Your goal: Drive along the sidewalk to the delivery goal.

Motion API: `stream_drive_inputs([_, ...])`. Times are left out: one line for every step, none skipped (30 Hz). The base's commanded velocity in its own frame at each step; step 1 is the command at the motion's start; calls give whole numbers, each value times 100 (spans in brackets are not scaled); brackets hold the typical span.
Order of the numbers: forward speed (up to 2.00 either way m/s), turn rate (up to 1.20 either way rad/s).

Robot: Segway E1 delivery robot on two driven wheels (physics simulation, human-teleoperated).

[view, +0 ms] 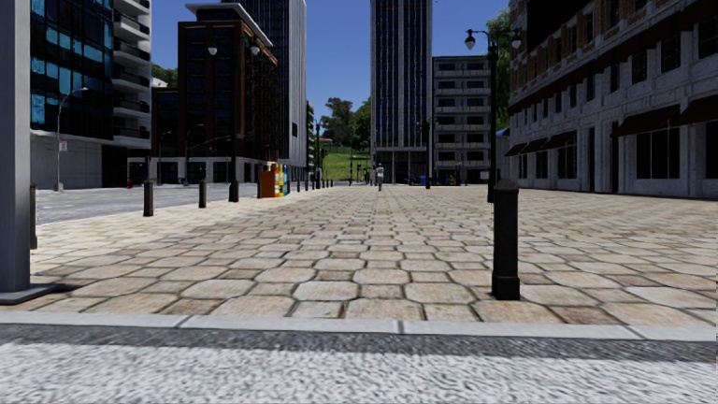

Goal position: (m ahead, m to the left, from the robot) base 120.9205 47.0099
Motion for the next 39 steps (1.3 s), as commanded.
stream_drive_inputs([200, -13])
stream_drive_inputs([200, -14])
stream_drive_inputs([200, -14])
stream_drive_inputs([200, -16])
stream_drive_inputs([200, -19])
stream_drive_inputs([200, -20])
stream_drive_inputs([200, -21])
stream_drive_inputs([200, -21])
stream_drive_inputs([200, -21])
stream_drive_inputs([200, -21])
stream_drive_inputs([200, -21])
stream_drive_inputs([200, -8])
stream_drive_inputs([200, 0])
stream_drive_inputs([200, 0])
stream_drive_inputs([200, 0])
stream_drive_inputs([198, 0])
stream_drive_inputs([191, 0])
stream_drive_inputs([191, 0])
stream_drive_inputs([185, 0])
stream_drive_inputs([179, 0])
stream_drive_inputs([165, 0])
stream_drive_inputs([151, 0])
stream_drive_inputs([151, 0])
stream_drive_inputs([140, 0])
stream_drive_inputs([136, 0])
stream_drive_inputs([135, 0])
stream_drive_inputs([135, 0])
stream_drive_inputs([135, 0])
stream_drive_inputs([135, 0])
stream_drive_inputs([135, 0])
stream_drive_inputs([135, 0])
stream_drive_inputs([135, 0])
stream_drive_inputs([135, 0])
stream_drive_inputs([135, 0])
stream_drive_inputs([135, 0])
stream_drive_inputs([135, 0])
stream_drive_inputs([135, 0])
stream_drive_inputs([135, 0])
stream_drive_inputs([135, 0])
